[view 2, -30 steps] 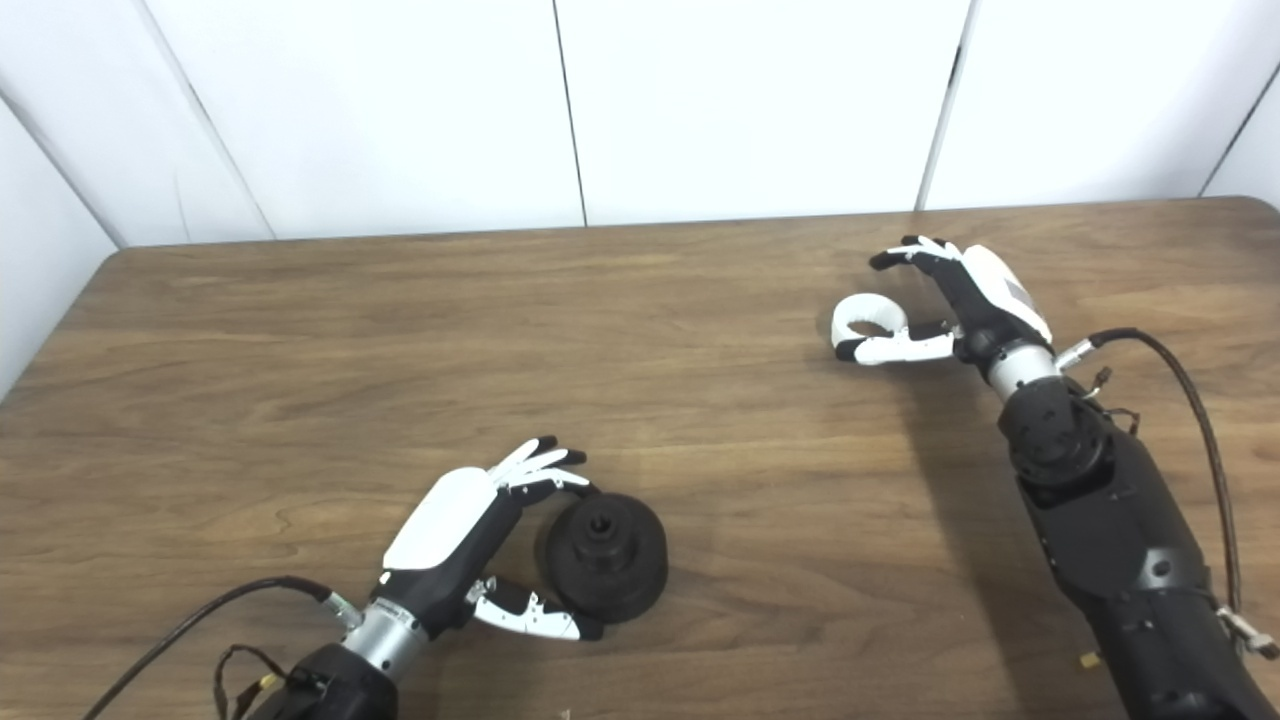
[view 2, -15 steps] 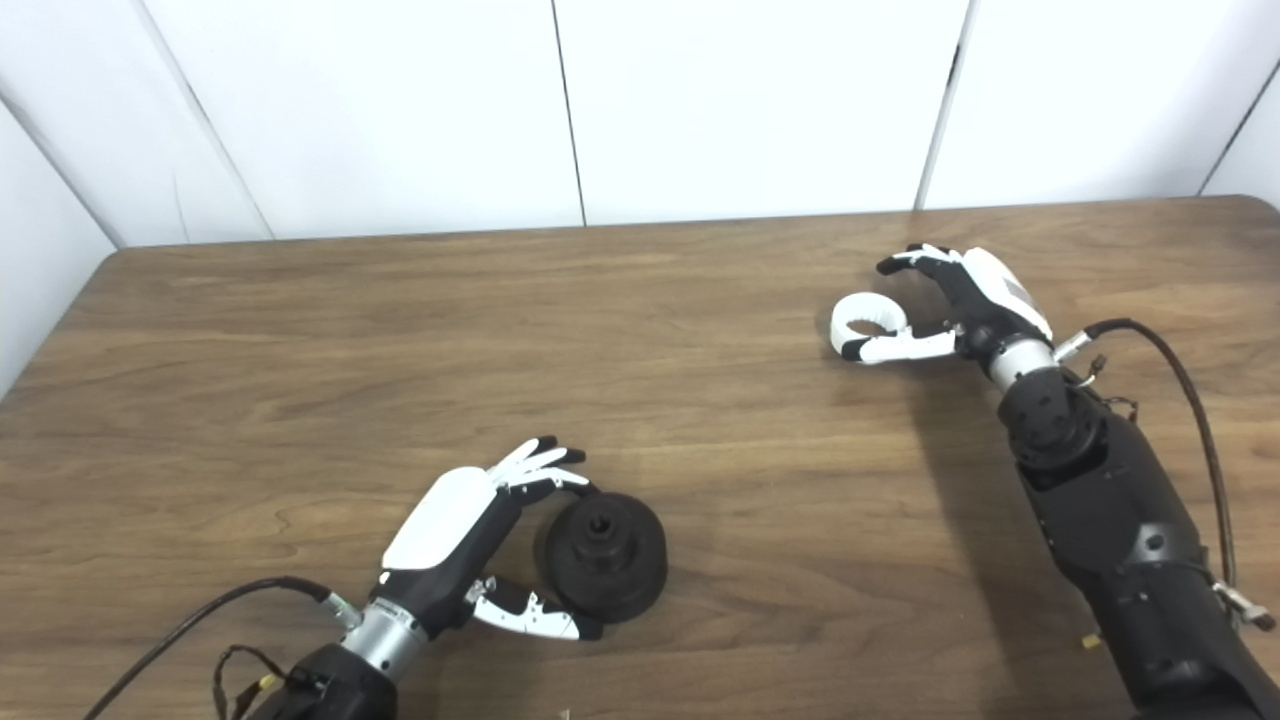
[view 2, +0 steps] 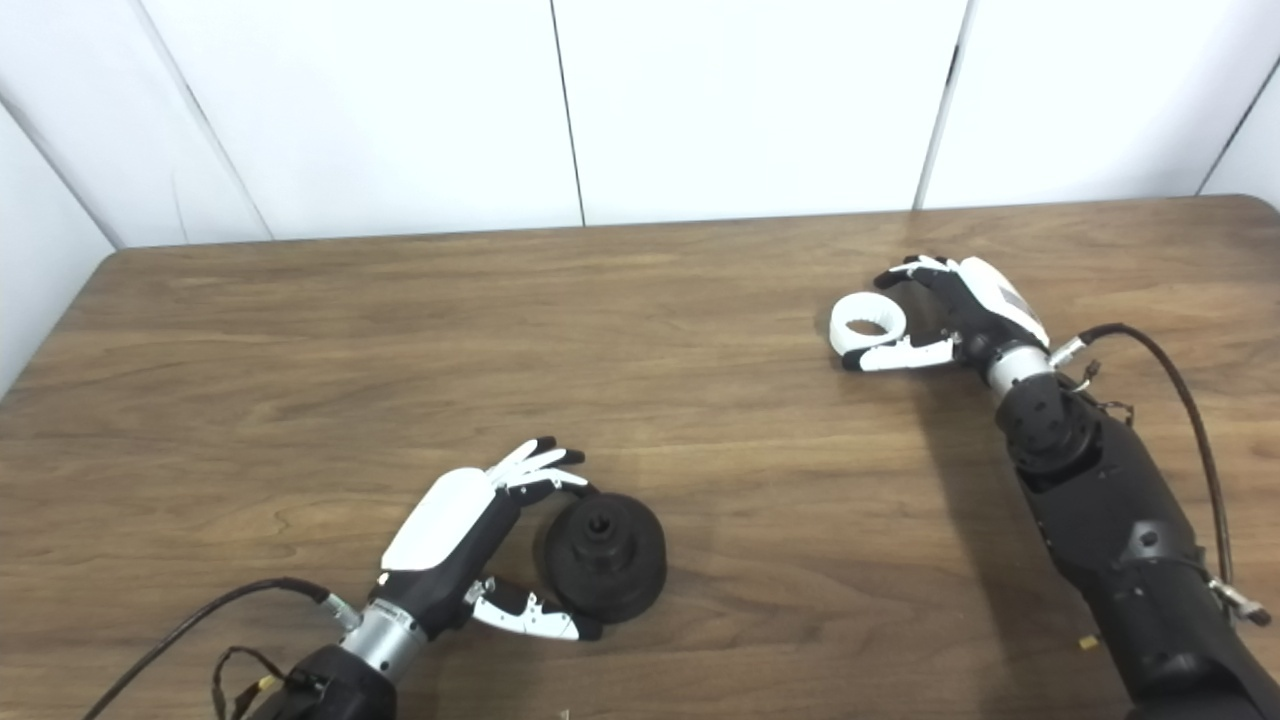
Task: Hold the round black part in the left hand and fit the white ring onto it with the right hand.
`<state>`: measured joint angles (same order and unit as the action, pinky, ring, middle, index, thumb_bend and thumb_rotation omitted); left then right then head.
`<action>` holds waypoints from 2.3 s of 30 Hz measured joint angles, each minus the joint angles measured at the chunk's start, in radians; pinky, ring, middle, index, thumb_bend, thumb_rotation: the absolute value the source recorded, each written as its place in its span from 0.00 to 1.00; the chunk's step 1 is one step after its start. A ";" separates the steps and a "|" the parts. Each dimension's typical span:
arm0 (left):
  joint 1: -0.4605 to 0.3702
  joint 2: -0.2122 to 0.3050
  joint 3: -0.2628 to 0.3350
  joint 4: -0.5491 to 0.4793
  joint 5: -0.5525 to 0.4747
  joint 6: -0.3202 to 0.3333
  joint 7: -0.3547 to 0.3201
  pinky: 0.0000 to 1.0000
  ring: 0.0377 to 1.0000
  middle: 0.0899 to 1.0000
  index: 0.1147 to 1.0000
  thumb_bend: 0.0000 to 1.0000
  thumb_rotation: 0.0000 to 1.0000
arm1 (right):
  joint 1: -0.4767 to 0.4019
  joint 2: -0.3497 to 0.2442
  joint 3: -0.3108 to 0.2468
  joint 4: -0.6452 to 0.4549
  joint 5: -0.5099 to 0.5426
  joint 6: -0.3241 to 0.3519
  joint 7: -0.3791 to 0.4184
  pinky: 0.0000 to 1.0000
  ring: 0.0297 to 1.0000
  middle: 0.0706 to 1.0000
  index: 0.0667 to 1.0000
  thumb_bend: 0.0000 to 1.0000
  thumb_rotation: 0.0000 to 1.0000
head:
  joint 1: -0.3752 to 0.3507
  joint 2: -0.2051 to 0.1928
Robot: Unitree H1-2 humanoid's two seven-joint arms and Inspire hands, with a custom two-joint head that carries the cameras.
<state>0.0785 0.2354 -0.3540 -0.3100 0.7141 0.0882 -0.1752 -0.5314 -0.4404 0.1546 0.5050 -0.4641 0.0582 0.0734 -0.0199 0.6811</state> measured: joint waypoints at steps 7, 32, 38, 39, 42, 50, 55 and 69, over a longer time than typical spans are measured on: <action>0.000 0.000 0.000 0.000 0.000 0.000 0.000 0.90 0.97 0.89 0.62 0.86 0.22 | 0.000 0.000 0.006 0.000 -0.009 -0.001 -0.002 1.00 1.00 0.92 0.67 0.96 0.35 | 0.003 0.000; 0.002 -0.003 0.001 0.000 0.000 0.005 0.000 0.92 0.97 0.89 0.62 0.86 0.22 | 0.001 0.011 0.003 0.001 0.009 -0.050 -0.071 0.96 0.97 0.86 0.45 0.53 0.15 | 0.000 0.000; 0.003 -0.003 0.001 0.001 0.000 0.005 0.002 0.92 0.97 0.89 0.62 0.86 0.22 | 0.002 0.011 -0.001 0.001 0.010 -0.049 -0.077 0.95 0.97 0.86 0.45 0.53 0.15 | 0.003 -0.003; 0.004 -0.003 0.001 0.001 0.000 0.005 0.002 0.92 0.97 0.89 0.62 0.86 0.21 | 0.003 0.011 -0.001 0.001 0.010 -0.049 -0.078 0.95 0.97 0.86 0.45 0.52 0.15 | 0.002 -0.002; 0.004 -0.003 0.000 0.001 0.000 0.004 0.005 0.93 0.97 0.89 0.62 0.86 0.22 | 0.005 0.011 -0.003 0.000 0.012 -0.049 -0.079 0.95 0.97 0.85 0.45 0.52 0.15 | 0.005 0.000; 0.004 -0.005 0.000 0.001 0.000 0.005 0.005 0.91 0.97 0.89 0.62 0.86 0.21 | 0.029 0.010 -0.009 -0.049 0.015 -0.036 -0.074 0.94 0.98 0.83 0.45 0.52 0.15 | 0.006 0.000; 0.005 -0.005 0.000 0.002 0.000 0.004 0.007 0.92 0.97 0.89 0.62 0.85 0.21 | 0.069 0.010 -0.011 -0.166 0.020 -0.002 -0.032 0.92 0.97 0.83 0.45 0.52 0.15 | 0.008 0.000; 0.003 -0.008 -0.001 0.007 0.000 0.004 0.007 0.91 0.97 0.89 0.62 0.86 0.22 | 0.147 -0.008 -0.005 -0.607 0.042 0.185 0.186 0.92 0.96 0.82 0.45 0.53 0.15 | 0.012 0.002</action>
<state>0.0814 0.2278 -0.3548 -0.3030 0.7144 0.0921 -0.1680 -0.3840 -0.4484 0.1492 -0.1025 -0.4225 0.2432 0.2597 -0.0077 0.6826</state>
